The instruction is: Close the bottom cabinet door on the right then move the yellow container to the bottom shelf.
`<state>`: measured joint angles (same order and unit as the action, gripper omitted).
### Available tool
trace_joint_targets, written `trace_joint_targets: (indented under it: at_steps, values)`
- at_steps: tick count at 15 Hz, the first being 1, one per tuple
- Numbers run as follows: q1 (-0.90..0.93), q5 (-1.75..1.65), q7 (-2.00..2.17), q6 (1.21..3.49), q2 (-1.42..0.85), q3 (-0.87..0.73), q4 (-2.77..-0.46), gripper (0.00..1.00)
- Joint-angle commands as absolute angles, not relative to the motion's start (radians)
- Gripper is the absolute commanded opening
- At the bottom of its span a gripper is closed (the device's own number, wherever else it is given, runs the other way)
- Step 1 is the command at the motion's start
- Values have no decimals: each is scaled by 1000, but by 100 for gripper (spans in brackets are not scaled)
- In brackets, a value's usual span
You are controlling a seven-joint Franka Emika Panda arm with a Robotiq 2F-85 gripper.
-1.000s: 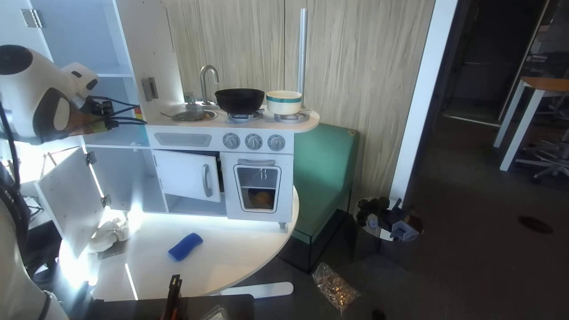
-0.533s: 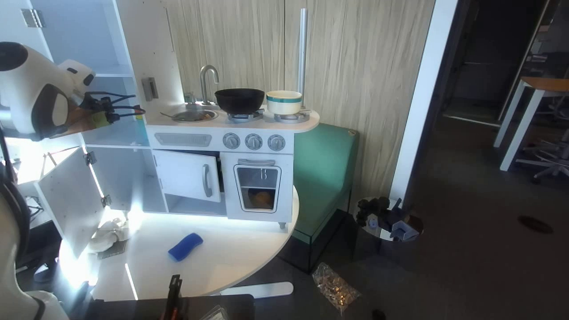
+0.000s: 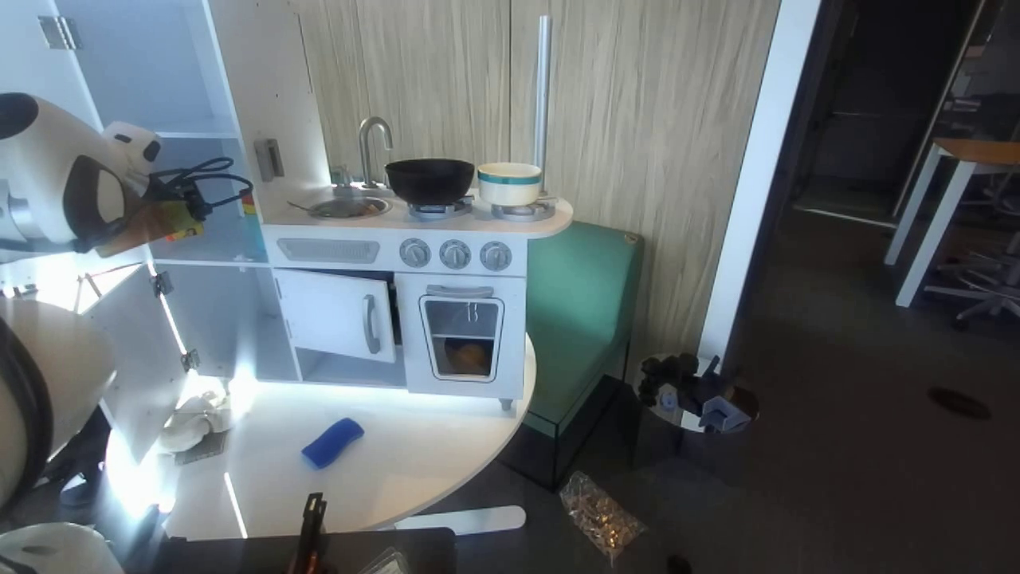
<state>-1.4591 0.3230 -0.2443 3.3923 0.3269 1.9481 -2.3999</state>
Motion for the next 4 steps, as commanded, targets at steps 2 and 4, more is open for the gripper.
trace_joint_targets:
  at_steps: [2, 4]
  values:
    - [-1765, 304, -140, 3383, 573, 2212, -2180, 32]
    - [-1857, 319, -117, 3400, 685, 2275, -2070, 32]
